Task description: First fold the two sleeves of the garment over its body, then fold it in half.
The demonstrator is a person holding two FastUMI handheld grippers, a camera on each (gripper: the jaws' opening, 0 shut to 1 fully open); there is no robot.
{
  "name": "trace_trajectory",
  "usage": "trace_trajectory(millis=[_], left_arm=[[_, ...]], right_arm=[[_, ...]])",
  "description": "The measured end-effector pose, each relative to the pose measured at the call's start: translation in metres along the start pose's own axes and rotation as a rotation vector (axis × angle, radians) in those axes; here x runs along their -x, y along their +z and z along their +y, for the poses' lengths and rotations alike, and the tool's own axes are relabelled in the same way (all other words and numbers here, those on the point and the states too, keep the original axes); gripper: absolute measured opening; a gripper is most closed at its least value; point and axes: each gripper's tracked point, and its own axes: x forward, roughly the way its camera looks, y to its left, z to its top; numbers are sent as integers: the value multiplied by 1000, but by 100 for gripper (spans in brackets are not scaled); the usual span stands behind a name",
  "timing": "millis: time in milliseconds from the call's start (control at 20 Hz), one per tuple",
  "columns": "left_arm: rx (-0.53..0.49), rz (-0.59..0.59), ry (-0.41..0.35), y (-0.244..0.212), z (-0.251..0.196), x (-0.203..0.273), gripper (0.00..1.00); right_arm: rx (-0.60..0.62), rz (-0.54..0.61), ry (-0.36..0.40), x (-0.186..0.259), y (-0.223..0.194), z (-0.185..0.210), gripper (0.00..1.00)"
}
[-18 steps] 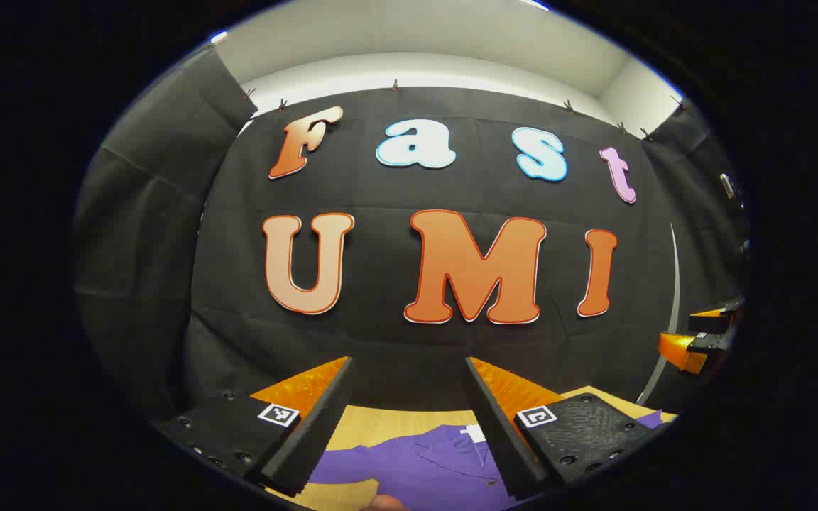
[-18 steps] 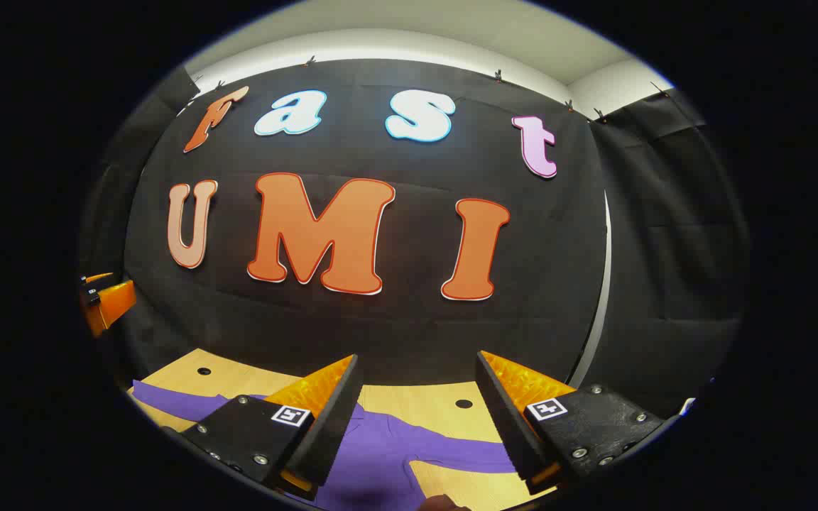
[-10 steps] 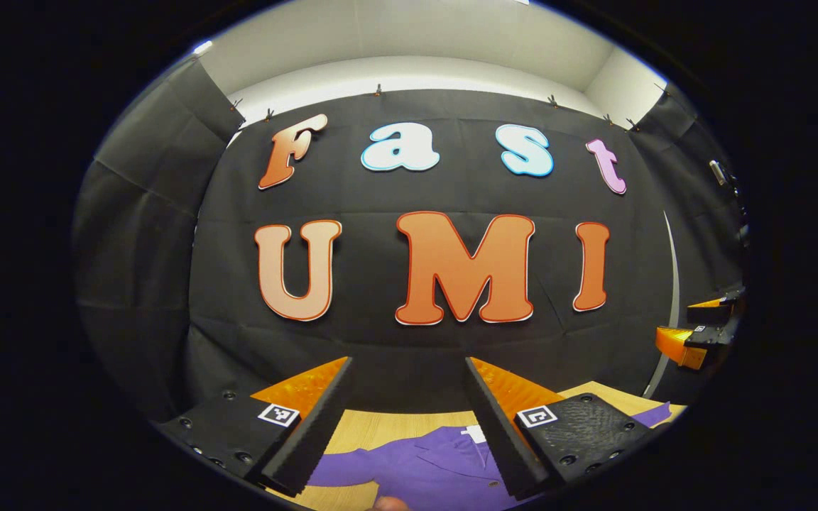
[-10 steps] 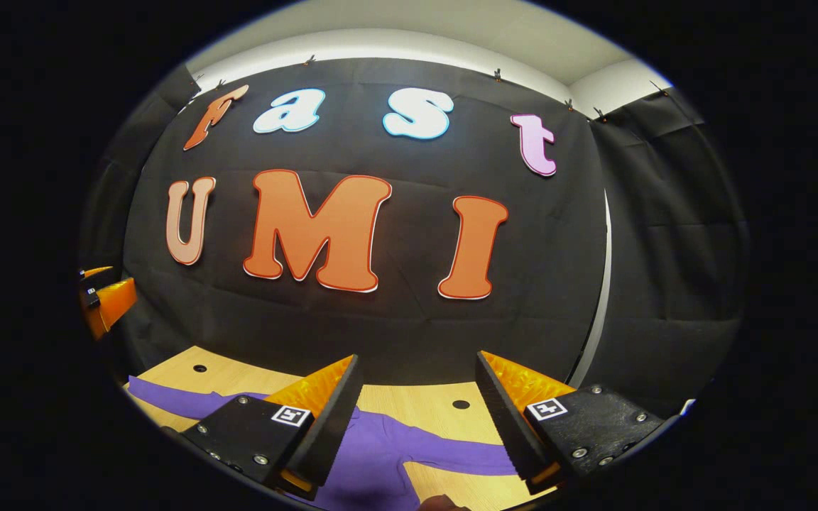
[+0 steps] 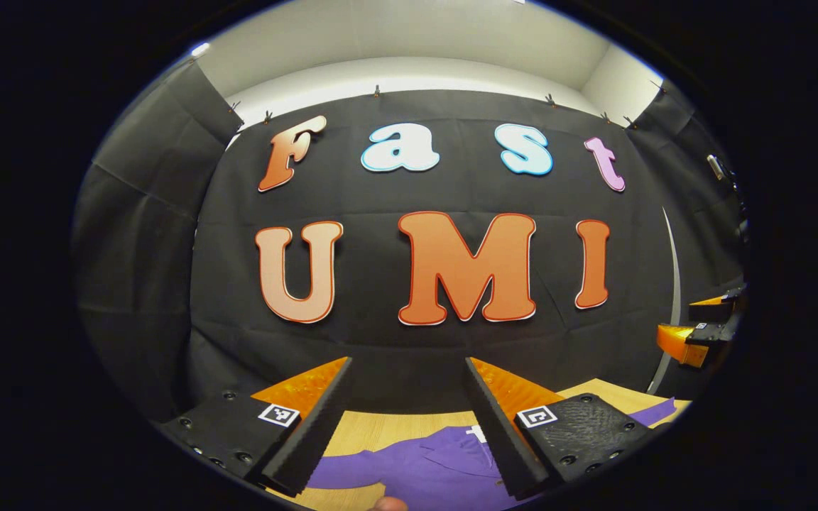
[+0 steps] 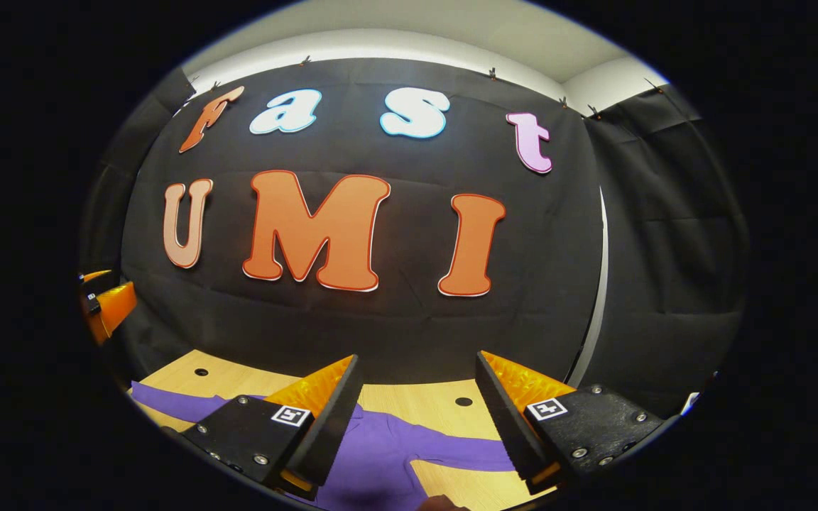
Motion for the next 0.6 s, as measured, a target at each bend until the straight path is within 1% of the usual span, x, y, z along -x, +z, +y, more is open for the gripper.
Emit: trace_trajectory(millis=[200, 400, 600], left_arm=[[7, 12, -16, -5, 3, 1, 95], [2, 14, -26, -8, 9, 1, 95], [1, 16, -46, -12, 12, 1, 94]], right_arm=[[17, 3, 5, 3, -2, 8, 95], [27, 8, -20, 2, -3, 9, 95], [44, 15, -70, 5, -7, -2, 94]])
